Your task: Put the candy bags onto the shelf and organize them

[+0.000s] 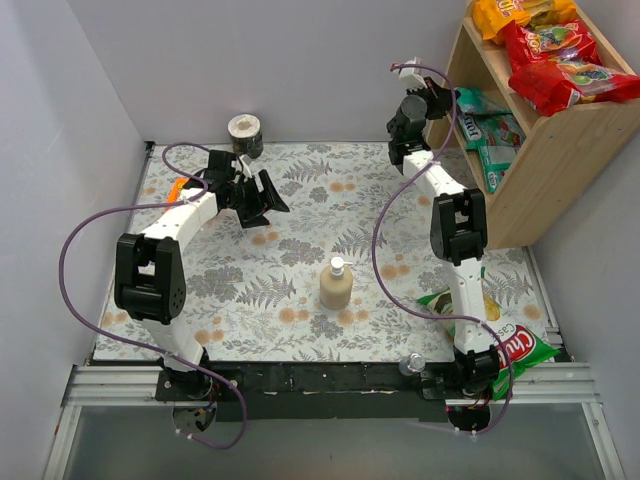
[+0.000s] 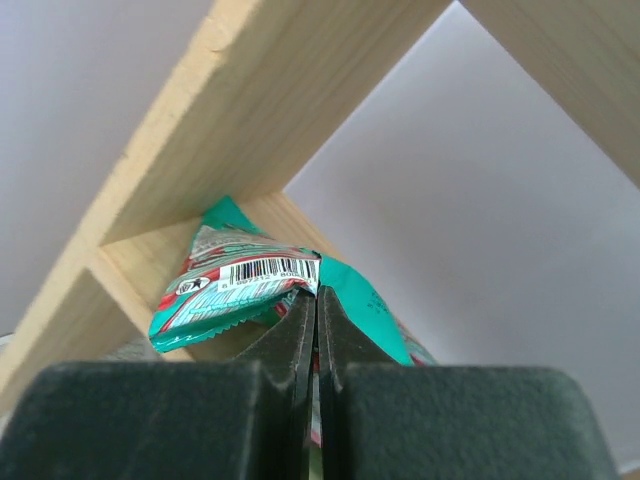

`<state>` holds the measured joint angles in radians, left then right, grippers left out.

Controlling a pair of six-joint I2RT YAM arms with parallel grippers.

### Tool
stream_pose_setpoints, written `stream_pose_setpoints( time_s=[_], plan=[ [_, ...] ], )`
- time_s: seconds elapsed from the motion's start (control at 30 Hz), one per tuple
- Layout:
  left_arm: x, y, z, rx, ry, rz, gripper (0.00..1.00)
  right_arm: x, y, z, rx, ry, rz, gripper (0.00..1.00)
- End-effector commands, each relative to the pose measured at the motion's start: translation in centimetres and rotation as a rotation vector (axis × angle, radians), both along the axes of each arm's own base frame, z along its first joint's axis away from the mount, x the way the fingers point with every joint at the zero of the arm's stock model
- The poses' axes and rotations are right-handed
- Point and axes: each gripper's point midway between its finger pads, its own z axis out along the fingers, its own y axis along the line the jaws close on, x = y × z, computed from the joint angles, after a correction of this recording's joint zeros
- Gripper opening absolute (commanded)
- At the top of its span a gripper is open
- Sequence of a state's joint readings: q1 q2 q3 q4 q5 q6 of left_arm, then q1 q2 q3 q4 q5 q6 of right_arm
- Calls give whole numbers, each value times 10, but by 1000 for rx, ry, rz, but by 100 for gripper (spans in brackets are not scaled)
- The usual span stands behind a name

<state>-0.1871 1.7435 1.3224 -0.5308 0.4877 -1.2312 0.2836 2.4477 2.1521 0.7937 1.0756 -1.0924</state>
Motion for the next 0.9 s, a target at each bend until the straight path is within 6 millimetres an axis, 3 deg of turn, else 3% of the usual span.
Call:
stream_pose_setpoints(
  time_s=[0.0, 0.23, 0.47, 0.87],
  plan=[
    [-7, -4, -2, -14, 22, -26, 72, 18, 5, -4, 70, -93, 80, 1],
    [-14, -3, -10, -5, 46, -22, 72, 36, 10, -31, 118, -101, 149, 1],
    [-12, -1, -13, 9, 46, -20, 72, 39, 9, -44, 157, -132, 149, 1],
    [-10, 0, -18, 18, 53, -22, 72, 20, -20, -13, 263, -291, 82, 1]
  ],
)
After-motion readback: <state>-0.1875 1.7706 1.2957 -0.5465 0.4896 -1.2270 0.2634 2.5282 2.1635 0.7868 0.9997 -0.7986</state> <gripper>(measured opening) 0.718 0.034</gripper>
